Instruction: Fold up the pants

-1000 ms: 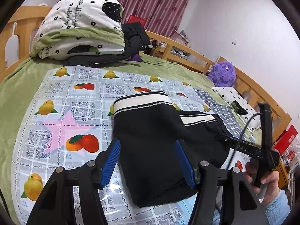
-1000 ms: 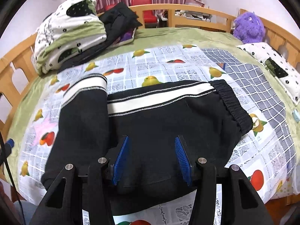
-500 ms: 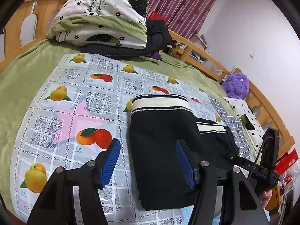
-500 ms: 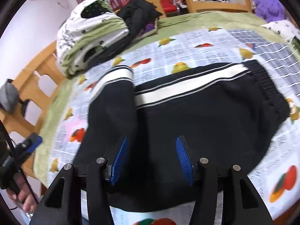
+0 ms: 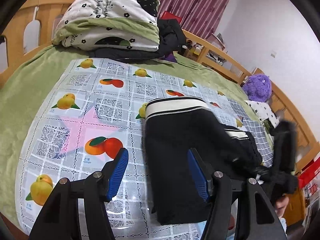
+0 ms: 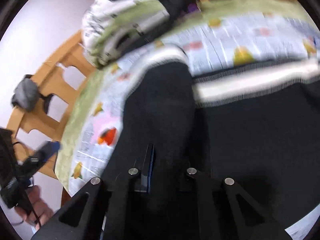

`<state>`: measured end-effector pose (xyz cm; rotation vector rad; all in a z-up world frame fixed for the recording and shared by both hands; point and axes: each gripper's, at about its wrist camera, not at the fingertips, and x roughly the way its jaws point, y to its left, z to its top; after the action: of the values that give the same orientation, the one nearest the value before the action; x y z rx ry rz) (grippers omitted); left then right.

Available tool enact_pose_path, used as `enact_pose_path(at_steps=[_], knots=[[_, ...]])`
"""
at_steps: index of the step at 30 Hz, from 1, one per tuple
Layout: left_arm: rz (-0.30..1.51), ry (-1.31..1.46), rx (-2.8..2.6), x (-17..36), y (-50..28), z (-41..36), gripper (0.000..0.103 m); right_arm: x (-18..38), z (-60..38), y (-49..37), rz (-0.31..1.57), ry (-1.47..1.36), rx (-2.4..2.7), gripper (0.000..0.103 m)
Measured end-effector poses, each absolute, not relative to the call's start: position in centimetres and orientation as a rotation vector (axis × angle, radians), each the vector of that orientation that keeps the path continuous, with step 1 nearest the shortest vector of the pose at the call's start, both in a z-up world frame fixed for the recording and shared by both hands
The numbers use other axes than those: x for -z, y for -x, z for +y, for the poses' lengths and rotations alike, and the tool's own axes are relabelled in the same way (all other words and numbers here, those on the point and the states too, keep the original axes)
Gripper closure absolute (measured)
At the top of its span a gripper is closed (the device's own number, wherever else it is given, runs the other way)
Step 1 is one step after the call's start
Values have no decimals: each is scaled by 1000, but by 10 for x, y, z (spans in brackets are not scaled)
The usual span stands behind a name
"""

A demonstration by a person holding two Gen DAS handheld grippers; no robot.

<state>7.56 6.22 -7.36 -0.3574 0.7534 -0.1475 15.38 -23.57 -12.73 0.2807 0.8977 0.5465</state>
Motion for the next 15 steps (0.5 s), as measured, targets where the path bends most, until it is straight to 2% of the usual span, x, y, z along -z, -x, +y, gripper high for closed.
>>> enact_pose_path(at_steps=[8,15], knots=[[695,305,116,46,-91,68,44,66,-308,-160,800,-121,-464,90],[741,263,189,67,-110,27,44,78,-432,-181,776,-128,-272,90]])
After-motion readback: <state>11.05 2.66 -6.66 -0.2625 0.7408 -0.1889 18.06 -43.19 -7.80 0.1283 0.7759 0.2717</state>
